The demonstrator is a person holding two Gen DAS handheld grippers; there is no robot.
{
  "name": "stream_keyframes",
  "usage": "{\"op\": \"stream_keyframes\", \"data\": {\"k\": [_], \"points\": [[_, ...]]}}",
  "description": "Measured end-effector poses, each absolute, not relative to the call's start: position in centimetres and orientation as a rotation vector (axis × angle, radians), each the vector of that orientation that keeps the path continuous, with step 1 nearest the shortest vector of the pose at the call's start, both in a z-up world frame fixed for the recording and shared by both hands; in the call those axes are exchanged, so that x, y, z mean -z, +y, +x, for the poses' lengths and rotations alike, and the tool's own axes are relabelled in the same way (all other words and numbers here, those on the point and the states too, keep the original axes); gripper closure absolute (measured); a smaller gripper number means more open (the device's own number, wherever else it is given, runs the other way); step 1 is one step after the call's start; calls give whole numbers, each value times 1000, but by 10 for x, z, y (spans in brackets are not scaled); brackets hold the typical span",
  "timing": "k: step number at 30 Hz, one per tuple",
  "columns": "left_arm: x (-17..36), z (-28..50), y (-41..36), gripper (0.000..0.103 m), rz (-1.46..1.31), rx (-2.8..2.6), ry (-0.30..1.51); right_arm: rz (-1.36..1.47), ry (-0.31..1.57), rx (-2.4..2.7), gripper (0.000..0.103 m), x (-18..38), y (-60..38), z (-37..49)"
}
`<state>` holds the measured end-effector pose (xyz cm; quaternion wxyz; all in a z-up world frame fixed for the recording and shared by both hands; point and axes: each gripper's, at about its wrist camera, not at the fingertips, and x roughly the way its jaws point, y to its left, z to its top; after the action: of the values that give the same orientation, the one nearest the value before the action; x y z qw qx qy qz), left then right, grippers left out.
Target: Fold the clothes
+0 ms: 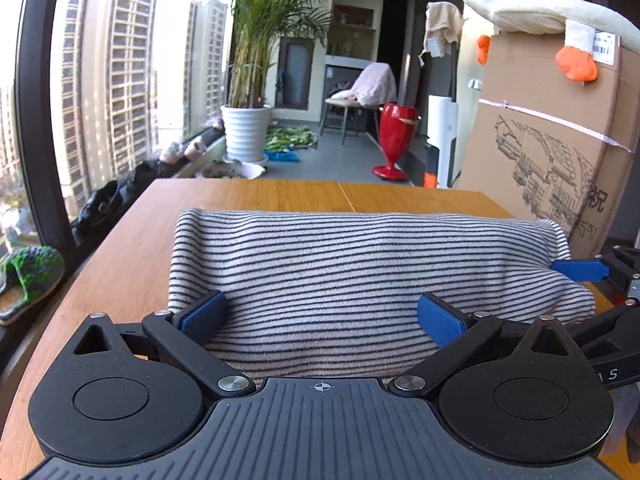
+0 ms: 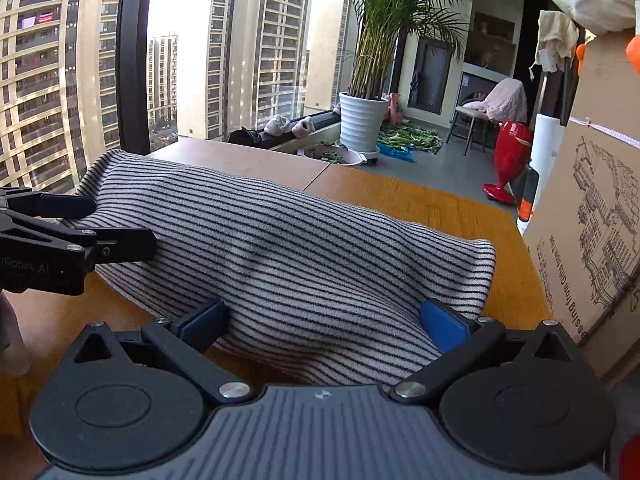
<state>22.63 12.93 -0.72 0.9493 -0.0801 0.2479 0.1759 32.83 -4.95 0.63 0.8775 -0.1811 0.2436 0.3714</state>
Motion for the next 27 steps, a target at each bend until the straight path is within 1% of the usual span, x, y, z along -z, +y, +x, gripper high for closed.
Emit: {"op": "stream_keyframes", "data": {"k": [14, 20, 24, 27], "points": [[4, 232, 126, 0, -124, -405, 518, -384, 494, -729, 0, -4, -40, 324], [1, 232, 118, 0, -82, -430, 500, -391, 421, -684, 0, -4, -37, 318], [-1, 218, 115, 0, -126, -428, 457, -311, 365, -628, 0, -6, -54, 303], [-2, 202, 101, 0, -148, -419, 442, -138, 449, -604, 0, -7, -76, 299]]}}
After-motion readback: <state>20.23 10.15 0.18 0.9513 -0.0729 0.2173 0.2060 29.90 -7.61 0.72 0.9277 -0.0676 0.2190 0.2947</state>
